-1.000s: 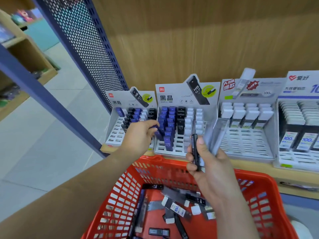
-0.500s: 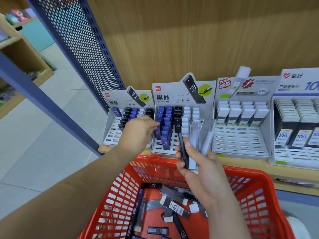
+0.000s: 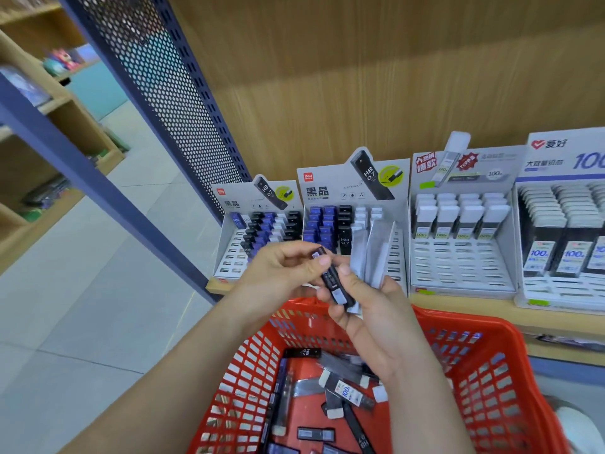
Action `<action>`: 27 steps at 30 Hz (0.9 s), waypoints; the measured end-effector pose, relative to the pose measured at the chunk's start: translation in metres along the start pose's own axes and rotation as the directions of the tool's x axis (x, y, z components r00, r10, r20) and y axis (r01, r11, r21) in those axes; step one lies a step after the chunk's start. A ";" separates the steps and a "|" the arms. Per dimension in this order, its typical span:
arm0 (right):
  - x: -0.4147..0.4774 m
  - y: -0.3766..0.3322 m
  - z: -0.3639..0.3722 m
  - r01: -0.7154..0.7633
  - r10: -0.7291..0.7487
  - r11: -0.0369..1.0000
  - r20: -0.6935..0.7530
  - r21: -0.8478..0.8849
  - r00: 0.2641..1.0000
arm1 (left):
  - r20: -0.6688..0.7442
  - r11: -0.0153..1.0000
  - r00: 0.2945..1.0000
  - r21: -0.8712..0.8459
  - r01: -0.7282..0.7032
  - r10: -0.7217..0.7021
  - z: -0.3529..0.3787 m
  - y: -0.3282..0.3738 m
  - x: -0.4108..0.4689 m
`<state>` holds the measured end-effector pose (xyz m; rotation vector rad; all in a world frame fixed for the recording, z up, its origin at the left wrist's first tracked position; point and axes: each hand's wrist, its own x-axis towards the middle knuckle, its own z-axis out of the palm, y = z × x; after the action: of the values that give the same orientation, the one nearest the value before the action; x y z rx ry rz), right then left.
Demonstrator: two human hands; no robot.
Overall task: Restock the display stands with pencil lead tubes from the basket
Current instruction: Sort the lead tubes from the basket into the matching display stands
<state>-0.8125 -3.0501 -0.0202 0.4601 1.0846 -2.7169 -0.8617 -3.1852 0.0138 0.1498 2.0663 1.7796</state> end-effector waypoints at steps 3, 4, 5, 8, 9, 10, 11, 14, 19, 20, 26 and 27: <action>0.000 0.000 0.003 0.025 -0.025 1.000 -0.079 0.001 0.997 | -0.167 0.993 0.986 -0.117 -0.030 0.010 -0.007 -0.005 -0.005; -0.001 -0.001 0.002 0.040 -0.037 0.999 -0.108 0.024 0.993 | -0.201 0.985 0.980 -0.169 -0.022 -0.013 -0.011 -0.007 -0.008; 0.000 -0.001 0.000 0.060 -0.053 0.997 -0.132 0.043 0.990 | -0.200 0.983 0.979 -0.184 0.008 -0.046 -0.013 -0.007 -0.010; 0.000 -0.002 -0.003 0.092 -0.097 0.995 -0.105 -0.047 0.990 | -0.078 0.991 0.989 -0.051 0.121 -0.125 -0.011 -0.008 -0.022; 0.002 -0.001 -0.004 0.091 -0.099 0.992 -0.091 -0.091 0.991 | -0.052 0.991 0.990 -0.001 0.133 -0.133 -0.009 -0.009 -0.024; 0.003 0.000 -0.005 0.086 -0.097 0.989 -0.085 -0.118 0.992 | -0.031 0.991 0.992 0.036 0.127 -0.126 -0.008 -0.009 -0.026; 0.003 0.002 -0.006 0.083 -0.094 0.987 -0.082 -0.134 0.992 | -0.013 0.992 0.993 0.055 0.115 -0.114 -0.007 -0.010 -0.026; 0.005 0.009 -0.008 0.051 -0.074 0.969 -0.086 -0.244 0.994 | 0.007 0.989 0.996 0.120 0.085 -0.086 -0.004 -0.014 -0.026; 0.007 0.023 -0.006 -0.009 -0.019 0.923 -0.068 -0.386 0.998 | 0.035 0.990 0.994 0.096 0.104 -0.108 -0.001 -0.019 -0.034; 0.007 0.025 -0.005 -0.033 0.013 0.935 -0.060 -0.354 0.998 | 0.060 0.990 0.989 0.042 0.132 -0.135 -0.005 -0.019 -0.037; 0.009 0.047 0.014 -0.249 0.265 0.961 0.133 -0.123 0.955 | 0.091 0.988 0.987 -0.065 0.142 -0.135 -0.041 -0.029 -0.044; 0.012 0.051 0.018 -0.277 0.286 0.958 0.142 -0.079 0.948 | 0.051 0.991 0.992 -0.063 0.120 -0.117 -0.046 -0.032 -0.042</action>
<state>-0.8131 -3.1004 -0.0444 0.3603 0.9727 -2.4203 -0.8349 -3.2478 -0.0024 0.0482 1.9394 1.7533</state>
